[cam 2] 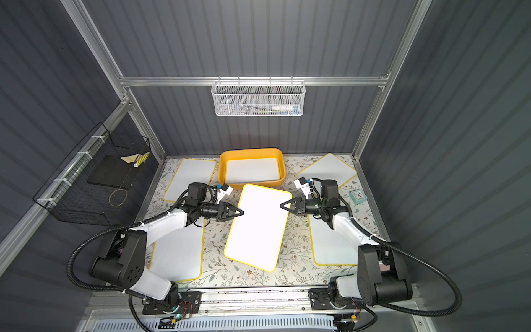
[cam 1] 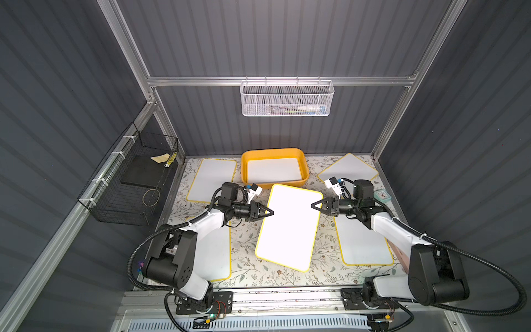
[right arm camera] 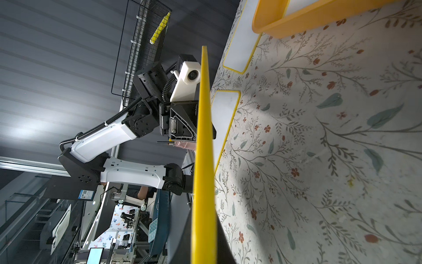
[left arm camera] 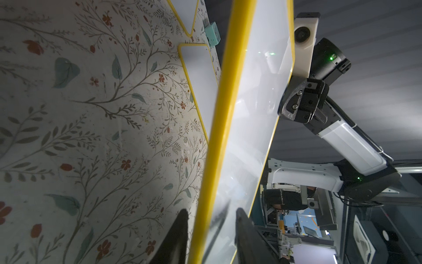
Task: Put the whiteboard into the storage box
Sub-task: Pick up the whiteboard at the center of the board.
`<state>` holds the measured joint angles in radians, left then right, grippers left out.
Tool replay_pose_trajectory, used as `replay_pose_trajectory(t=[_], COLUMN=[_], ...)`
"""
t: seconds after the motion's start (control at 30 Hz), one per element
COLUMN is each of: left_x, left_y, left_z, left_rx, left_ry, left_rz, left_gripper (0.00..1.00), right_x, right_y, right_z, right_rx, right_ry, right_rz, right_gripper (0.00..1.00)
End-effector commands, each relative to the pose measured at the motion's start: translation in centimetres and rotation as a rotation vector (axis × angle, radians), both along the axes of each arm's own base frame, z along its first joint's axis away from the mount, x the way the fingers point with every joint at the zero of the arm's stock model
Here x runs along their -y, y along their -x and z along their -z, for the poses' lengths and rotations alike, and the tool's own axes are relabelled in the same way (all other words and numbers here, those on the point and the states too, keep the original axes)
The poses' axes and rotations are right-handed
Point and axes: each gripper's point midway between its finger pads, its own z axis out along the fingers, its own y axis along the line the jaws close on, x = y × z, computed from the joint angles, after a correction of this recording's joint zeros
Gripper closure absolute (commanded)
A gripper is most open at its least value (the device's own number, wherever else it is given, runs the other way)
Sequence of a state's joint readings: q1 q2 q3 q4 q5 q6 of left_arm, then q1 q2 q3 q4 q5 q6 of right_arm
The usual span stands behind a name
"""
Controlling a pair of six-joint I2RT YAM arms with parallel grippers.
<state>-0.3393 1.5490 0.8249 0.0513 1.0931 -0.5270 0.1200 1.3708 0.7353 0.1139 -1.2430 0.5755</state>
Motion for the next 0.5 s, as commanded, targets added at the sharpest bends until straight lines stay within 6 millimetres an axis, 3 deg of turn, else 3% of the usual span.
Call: replay_pose_trajectory(t=[0.0, 0.37, 0.47], left_x=[0.15, 0.34, 0.34], left_y=[0.44, 0.30, 0.23], left_z=[-0.82, -1.04, -1.17], left_rx=[0.011, 0.005, 0.008], left_ry=[0.035, 0.063, 0.066], left_rz=[0.026, 0.026, 0.022], left_gripper=[0.74, 0.99, 1.00], right_x=[-0.15, -0.07, -0.02], right_y=[-0.25, -0.55, -0.80], right_z=[-1.11, -0.69, -0.27], right_rx=[0.039, 0.037, 0.025], right_ry=[-0.028, -0.022, -0.018], right_rz=[-0.032, -0.027, -0.021], right_gripper=[0.92, 0.83, 0.78])
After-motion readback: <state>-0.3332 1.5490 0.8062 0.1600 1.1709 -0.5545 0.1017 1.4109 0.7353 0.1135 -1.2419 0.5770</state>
